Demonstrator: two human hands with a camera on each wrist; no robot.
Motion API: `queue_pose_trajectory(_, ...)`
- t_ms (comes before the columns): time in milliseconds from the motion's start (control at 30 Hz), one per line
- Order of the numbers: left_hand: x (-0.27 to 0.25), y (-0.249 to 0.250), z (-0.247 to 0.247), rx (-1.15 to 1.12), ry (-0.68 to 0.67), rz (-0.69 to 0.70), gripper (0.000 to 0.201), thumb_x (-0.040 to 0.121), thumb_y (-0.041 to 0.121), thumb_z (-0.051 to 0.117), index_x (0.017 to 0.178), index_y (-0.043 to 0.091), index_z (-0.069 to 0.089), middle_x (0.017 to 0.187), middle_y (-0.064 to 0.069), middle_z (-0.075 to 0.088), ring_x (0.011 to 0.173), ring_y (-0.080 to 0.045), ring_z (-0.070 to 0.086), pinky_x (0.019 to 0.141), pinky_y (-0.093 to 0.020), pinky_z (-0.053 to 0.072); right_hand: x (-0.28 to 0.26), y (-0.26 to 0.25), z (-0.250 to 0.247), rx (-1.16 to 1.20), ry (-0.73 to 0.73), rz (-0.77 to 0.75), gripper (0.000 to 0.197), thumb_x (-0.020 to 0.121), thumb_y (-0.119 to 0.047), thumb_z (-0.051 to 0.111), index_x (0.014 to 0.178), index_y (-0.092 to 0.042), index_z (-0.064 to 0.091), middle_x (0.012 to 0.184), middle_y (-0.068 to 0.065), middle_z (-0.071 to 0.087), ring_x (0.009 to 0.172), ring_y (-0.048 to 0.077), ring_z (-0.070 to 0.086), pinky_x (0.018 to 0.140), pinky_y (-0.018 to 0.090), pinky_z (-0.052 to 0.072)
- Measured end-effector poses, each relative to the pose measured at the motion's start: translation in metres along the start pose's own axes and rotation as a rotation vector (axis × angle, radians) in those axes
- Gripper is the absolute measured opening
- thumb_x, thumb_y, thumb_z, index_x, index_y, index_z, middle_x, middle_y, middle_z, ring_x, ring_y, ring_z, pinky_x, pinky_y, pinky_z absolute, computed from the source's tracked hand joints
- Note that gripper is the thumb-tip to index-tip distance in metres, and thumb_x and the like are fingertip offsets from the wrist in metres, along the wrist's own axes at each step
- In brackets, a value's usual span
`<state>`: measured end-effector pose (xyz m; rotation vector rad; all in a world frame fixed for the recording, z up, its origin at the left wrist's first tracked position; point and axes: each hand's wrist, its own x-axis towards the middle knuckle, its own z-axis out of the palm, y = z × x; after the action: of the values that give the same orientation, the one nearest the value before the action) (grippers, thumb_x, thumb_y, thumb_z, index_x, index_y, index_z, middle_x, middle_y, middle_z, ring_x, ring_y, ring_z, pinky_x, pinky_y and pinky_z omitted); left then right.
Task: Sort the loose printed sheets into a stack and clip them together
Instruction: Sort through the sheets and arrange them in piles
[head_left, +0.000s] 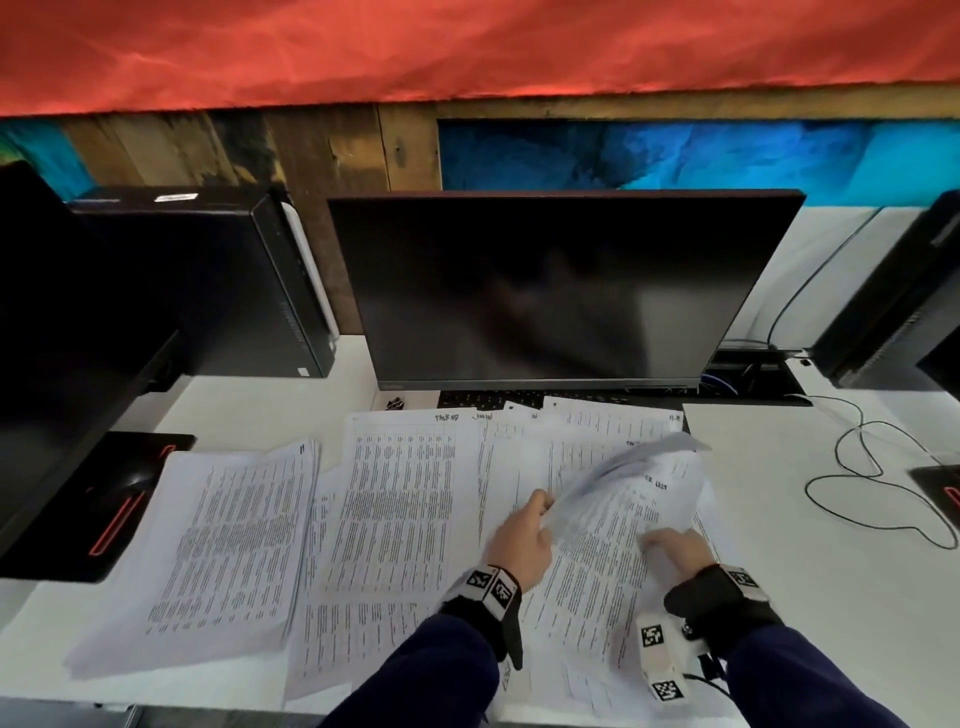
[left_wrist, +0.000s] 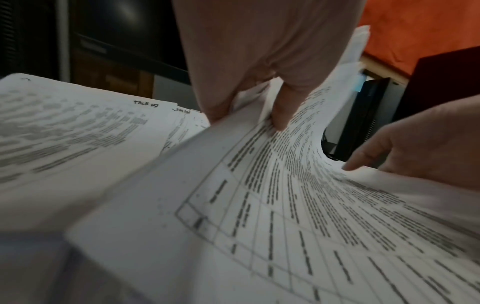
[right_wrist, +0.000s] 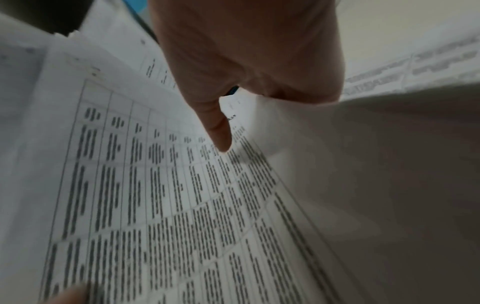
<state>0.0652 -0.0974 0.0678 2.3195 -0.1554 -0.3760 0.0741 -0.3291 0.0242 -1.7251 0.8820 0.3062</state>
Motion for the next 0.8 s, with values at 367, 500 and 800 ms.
queue_pose_trajectory(367,0.016,-0.009,-0.013,-0.532,-0.062,-0.475,0.052,0.083,0.017,0.064,0.129,0.006,0.044,0.109,-0.005,0.057,0.103,-0.022,0.054,0.093,-0.033,0.045,-0.013,-0.003,0.006,-0.486,0.119,0.075,0.047,0.085,-0.026,0.049,0.127,-0.005,0.052,0.129,0.022,0.053,0.116,0.038,0.052,0.102,0.042,0.042)
queue_pose_trajectory(500,0.016,0.002,-0.014,-0.535,-0.152,-0.568,0.067,0.082,0.025,0.070,0.135,0.000,0.039,0.122,-0.008,0.052,0.124,-0.029,0.048,0.102,-0.033,0.037,-0.009,-0.003,0.001,-0.349,0.071,-0.010,0.025,0.087,-0.006,0.050,0.105,0.008,0.059,0.109,0.022,0.063,0.094,0.032,0.057,0.084,0.035,0.047)
queue_pose_trajectory(800,-0.003,0.000,-0.048,-0.231,0.080,-0.294,0.053,0.095,0.010,0.044,0.146,0.016,0.031,0.138,-0.002,0.050,0.073,0.000,0.053,0.054,0.000,0.040,-0.018,-0.001,-0.004,-0.172,0.220,-0.079,0.037,0.084,-0.006,0.058,0.121,-0.006,0.054,0.113,0.020,0.055,0.100,0.035,0.056,0.076,0.033,0.047)
